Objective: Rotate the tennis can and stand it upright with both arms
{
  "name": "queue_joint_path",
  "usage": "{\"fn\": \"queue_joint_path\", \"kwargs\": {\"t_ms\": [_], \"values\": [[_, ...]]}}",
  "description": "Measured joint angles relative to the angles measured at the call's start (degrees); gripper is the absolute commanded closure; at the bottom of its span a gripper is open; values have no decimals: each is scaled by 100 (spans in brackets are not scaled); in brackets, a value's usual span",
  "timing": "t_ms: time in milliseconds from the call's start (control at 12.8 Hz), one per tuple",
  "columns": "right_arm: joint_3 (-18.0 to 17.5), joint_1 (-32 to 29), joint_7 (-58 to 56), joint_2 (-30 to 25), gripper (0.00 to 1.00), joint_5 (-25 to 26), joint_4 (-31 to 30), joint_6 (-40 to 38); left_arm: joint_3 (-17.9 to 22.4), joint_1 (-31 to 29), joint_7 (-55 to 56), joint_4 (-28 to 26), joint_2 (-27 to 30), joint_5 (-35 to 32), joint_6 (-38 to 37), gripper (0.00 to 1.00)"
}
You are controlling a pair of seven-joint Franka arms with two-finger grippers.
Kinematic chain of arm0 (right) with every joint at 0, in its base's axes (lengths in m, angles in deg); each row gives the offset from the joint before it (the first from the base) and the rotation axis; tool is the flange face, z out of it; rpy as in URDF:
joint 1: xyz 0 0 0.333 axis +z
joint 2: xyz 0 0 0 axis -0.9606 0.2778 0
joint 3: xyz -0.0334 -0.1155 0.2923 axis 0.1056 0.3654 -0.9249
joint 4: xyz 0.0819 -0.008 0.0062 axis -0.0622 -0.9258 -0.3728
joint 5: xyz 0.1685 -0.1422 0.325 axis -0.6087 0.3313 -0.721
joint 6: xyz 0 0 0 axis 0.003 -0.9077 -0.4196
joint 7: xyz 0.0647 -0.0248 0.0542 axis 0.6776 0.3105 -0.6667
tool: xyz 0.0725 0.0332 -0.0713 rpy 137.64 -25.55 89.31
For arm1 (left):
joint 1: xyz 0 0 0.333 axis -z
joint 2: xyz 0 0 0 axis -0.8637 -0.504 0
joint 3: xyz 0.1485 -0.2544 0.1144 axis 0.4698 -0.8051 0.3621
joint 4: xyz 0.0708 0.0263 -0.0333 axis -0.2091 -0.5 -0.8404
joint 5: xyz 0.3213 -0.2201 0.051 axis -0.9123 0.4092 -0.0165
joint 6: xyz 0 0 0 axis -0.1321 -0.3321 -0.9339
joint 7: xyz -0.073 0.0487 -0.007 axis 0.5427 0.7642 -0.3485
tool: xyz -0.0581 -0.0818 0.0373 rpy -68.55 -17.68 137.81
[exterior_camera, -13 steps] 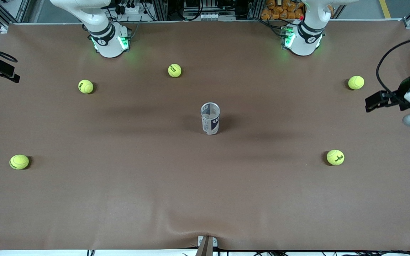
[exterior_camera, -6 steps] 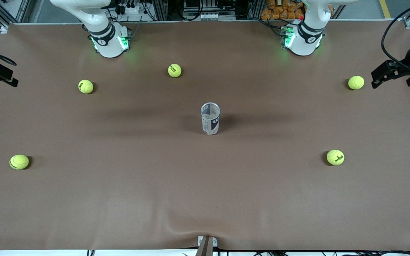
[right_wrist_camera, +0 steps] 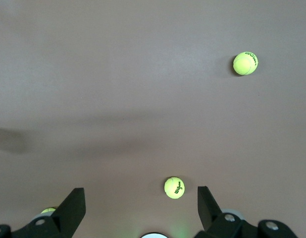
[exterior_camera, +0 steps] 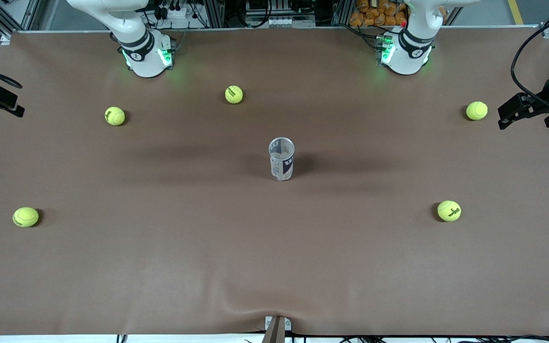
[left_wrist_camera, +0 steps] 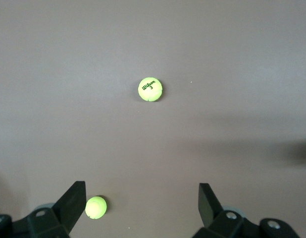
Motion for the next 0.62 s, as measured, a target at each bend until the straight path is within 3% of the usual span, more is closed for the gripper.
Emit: {"fn": "queue_joint_path", "kwargs": {"t_ms": [623], "values": [[0,0,0,0,0,0,0,0,78,-1,-53,42,-24,234,16,0]]}}
